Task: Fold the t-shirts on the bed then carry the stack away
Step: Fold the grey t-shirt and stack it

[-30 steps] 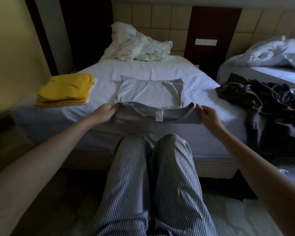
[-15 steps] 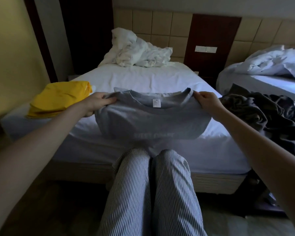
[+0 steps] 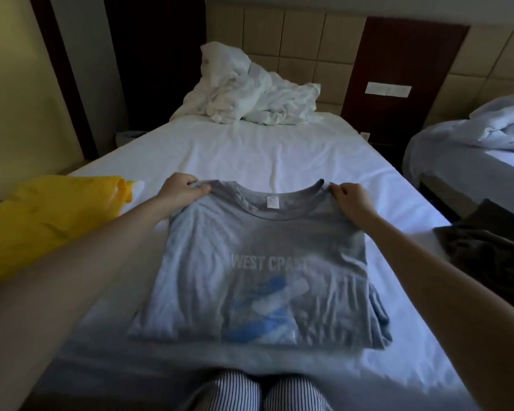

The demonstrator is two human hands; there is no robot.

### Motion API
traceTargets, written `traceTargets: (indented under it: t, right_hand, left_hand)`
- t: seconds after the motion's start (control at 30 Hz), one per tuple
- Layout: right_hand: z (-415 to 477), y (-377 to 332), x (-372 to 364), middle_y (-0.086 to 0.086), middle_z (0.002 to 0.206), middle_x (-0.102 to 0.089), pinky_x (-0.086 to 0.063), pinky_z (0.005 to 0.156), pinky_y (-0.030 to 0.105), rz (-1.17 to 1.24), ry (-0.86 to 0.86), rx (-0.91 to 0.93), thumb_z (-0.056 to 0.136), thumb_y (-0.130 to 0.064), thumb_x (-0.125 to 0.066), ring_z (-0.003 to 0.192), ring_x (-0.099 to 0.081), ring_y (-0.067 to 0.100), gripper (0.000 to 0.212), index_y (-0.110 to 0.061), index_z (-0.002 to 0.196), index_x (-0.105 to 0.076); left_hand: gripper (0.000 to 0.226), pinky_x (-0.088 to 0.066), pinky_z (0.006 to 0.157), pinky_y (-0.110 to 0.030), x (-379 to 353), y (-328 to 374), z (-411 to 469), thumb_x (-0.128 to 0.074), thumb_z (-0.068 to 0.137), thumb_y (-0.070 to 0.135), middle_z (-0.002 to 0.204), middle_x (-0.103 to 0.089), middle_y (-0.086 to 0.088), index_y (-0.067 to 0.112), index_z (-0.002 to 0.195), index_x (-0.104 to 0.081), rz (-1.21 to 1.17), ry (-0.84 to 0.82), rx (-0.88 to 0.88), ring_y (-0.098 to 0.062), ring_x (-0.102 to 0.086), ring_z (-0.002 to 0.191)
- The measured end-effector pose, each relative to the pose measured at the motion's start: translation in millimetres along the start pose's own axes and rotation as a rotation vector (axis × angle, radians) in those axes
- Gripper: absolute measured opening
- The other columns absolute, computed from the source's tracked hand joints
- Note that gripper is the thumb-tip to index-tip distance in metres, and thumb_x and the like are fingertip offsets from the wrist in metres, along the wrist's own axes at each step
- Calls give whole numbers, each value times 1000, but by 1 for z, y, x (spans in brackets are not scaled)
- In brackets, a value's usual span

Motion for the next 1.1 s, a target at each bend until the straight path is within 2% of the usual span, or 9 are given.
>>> traceTargets:
  t: [0.1, 0.3, 0.37, 0.47, 0.6, 0.8, 0.93, 1.0, 1.1]
  right_hand:
    - [28, 18, -34, 16, 82, -60, -39, 69, 35, -121, -14, -23, 99, -36, -39, 86, -58, 35, 43, -3, 79, -59]
    - [27, 71, -97, 19, 108, -63, -38, 79, 37, -370, 45, 34, 96, -32, -42, 102, -53, 36, 29, -8, 98, -59]
    - [28, 76, -92, 15, 121, -56, -32, 93, 39, -309, 118, -39, 95, -35, -44, 115, -45, 34, 31, -11, 111, -57]
    - [34, 84, -74, 15, 135, -41, -21, 103, 40, -262, 242, -281, 93, -36, -46, 126, -33, 33, 46, -9, 129, -45]
    - [43, 104, -67, 22, 125, -50, -35, 95, 41, -251, 90, -410, 93, -39, -45, 117, -45, 39, 43, -5, 119, -52]
    - [65, 107, -45, 24, 101, -59, -34, 67, 35, -93, 221, -204, 98, -23, -41, 92, -54, 40, 20, -5, 90, -46]
    - [57, 113, -49, 22, 119, -55, -39, 80, 40, -97, 71, -265, 98, -35, -40, 107, -52, 39, 33, -7, 113, -49]
    - [37, 109, -45, 21, 134, -44, -35, 96, 45, -132, 66, -286, 97, -41, -39, 121, -44, 38, 46, -10, 131, -42]
    - [-12, 102, -30, 23, 136, -39, -32, 101, 47, -202, 57, -317, 90, -45, -52, 124, -38, 40, 62, -3, 133, -36]
  left_hand:
    - [46, -27, 53, -31, -31, -23, 26, -64, 88, 34, 56, -37, -7, 13, 56, -39, 147, 37, 43, -24, -43, 55]
    - [30, -42, 66, -34, -85, -67, 26, -66, 84, 38, 83, -65, -21, 12, 73, -55, 357, 188, 25, -37, -62, 85]
    - [30, -43, 80, -38, -81, -69, 27, -62, 85, 39, 99, -64, -19, 9, 92, -64, 365, 296, 55, -37, -58, 99]
    - [47, -38, 96, -44, -66, -81, 39, -50, 91, 38, 126, -50, -27, 1, 121, -51, 222, 367, 364, -43, -46, 117]
    - [40, -45, 79, -39, -59, -88, 57, -45, 94, 33, 104, -61, -27, -4, 95, -59, 151, 157, 368, -41, -58, 100]
    - [26, -40, 73, -39, -41, -86, 82, -47, 96, 24, 97, -59, -27, 5, 79, -50, 92, 267, 177, -39, -56, 93]
    - [43, -28, 58, -36, -48, -98, 74, -52, 94, 30, 65, -47, -17, 13, 58, -36, 149, 194, 240, -42, -58, 85]
    - [39, -33, 59, -39, -44, -95, 60, -56, 91, 32, 65, -52, -19, 14, 60, -40, 99, 187, 242, -42, -59, 87]
    - [29, -43, 79, -36, -30, -96, 22, -64, 87, 31, 102, -66, -19, 3, 96, -59, 35, 205, 283, -33, -59, 102]
Point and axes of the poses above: each hand's wrist, its own z-axis towards the middle knuckle, its own x-axis out of the back of the hand, y = z × x, the point moved 2 cm from there along z, towards the middle knuckle
